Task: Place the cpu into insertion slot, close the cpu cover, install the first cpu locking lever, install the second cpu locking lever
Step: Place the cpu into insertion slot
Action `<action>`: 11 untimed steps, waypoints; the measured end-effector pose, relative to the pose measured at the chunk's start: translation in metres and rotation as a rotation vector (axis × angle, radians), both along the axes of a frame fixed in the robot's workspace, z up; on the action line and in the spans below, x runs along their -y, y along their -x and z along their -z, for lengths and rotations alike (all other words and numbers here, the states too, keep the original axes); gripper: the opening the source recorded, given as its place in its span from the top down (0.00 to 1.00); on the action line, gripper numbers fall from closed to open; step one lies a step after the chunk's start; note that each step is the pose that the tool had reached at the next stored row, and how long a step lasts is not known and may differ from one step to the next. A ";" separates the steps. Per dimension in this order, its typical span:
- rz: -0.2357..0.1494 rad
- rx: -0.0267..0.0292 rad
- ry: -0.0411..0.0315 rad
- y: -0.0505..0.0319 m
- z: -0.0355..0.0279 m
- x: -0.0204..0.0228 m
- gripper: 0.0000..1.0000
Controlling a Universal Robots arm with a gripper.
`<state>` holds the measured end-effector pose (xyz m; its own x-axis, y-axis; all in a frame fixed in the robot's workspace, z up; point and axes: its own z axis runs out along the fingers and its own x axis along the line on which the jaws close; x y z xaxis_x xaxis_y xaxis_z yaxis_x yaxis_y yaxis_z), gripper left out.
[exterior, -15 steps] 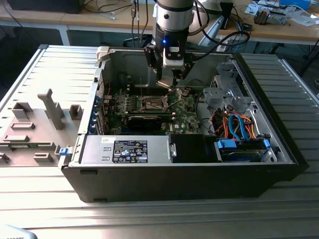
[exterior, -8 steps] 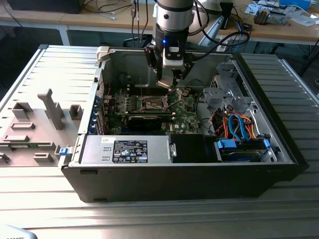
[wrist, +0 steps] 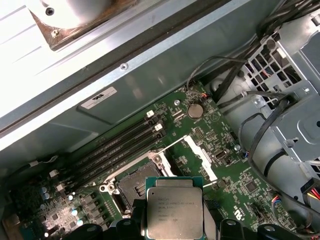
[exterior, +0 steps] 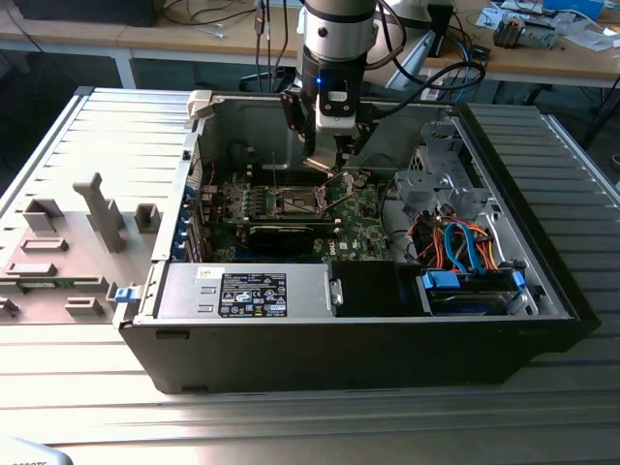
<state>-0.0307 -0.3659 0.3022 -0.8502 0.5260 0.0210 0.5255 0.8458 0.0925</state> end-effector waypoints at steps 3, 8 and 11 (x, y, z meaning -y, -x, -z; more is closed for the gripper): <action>0.004 0.0000 0.0000 0.0000 0.0001 0.0000 0.46; 0.010 0.0000 -0.0001 0.0000 0.0002 0.0000 0.46; 0.014 0.0000 -0.0001 0.0000 0.0002 0.0000 0.46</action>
